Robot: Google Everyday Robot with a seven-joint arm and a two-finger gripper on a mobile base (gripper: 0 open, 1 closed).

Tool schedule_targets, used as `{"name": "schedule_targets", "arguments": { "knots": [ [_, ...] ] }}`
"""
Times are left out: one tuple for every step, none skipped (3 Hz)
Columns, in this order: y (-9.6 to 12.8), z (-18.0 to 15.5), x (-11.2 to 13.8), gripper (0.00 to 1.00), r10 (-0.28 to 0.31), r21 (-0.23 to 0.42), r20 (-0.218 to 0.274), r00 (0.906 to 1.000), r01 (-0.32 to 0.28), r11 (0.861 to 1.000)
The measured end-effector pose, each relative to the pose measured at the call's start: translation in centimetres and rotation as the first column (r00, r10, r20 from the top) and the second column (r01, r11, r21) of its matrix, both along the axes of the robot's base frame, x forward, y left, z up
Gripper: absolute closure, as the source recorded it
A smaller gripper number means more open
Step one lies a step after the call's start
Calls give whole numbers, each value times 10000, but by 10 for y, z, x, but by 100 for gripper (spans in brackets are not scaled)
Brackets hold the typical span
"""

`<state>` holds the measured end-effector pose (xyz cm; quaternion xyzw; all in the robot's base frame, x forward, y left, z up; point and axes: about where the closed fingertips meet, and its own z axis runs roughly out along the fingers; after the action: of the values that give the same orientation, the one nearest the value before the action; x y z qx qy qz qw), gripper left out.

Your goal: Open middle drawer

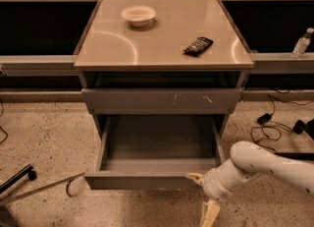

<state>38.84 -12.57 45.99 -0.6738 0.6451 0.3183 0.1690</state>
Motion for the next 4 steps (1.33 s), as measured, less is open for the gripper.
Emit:
{"name": "schedule_targets", "arguments": {
  "knots": [
    [0,0,1,0,-3,0,10,10000,3,10000],
    [0,3,19,0,-174,-41,399,9991,176,9998],
    [-4,-5,49,0,-347,-382,618,9975,371,9986],
    [-6,-28,62,0,-408,-569,324,9986,426,9975]
  ]
}}
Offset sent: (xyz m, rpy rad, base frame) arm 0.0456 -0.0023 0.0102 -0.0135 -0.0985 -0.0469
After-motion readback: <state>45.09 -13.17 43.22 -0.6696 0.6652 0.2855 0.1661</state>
